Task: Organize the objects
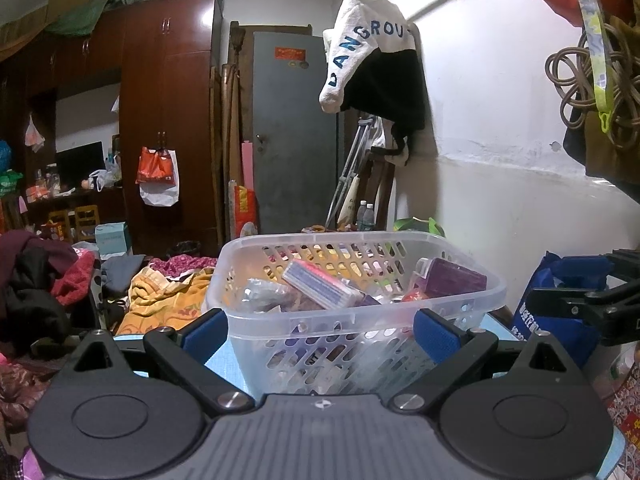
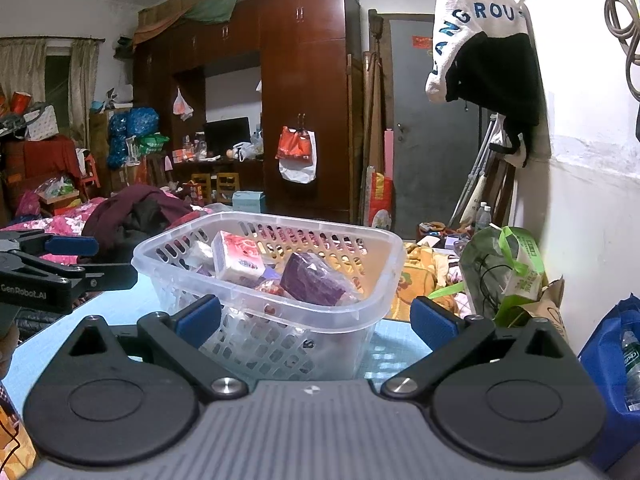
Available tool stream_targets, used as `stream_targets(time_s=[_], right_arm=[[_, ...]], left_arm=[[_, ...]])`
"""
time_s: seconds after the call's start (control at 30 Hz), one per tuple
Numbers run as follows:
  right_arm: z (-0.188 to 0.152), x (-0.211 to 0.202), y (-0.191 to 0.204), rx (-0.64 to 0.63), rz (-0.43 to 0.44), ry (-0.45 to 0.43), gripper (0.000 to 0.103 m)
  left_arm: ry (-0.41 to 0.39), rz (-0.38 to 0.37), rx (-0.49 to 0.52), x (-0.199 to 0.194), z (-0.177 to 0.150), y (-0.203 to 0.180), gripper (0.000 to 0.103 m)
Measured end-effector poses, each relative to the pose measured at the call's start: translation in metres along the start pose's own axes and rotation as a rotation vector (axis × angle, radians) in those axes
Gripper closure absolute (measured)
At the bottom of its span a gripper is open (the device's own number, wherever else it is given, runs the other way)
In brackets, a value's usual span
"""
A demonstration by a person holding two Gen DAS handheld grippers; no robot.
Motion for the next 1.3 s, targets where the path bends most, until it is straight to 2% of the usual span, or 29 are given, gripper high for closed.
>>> stream_targets(time_s=[1.3], right_arm=[[0.0000, -0.0026, -0.0004, -0.012, 0.001, -0.009, 0.000]], left_arm=[[0.017, -0.011, -0.009, 0.0086, -0.0012, -0.0007, 0.003]])
Point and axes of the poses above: each gripper's, at about its wrist camera, not at the fingertips, and x roughly the way its jaws point, y to its left, z to its top, the point moved 5 cm from there along x, roughly the way its jaws point, and after that the axes turned 13 degrees about -z, right-handed, at the moved point
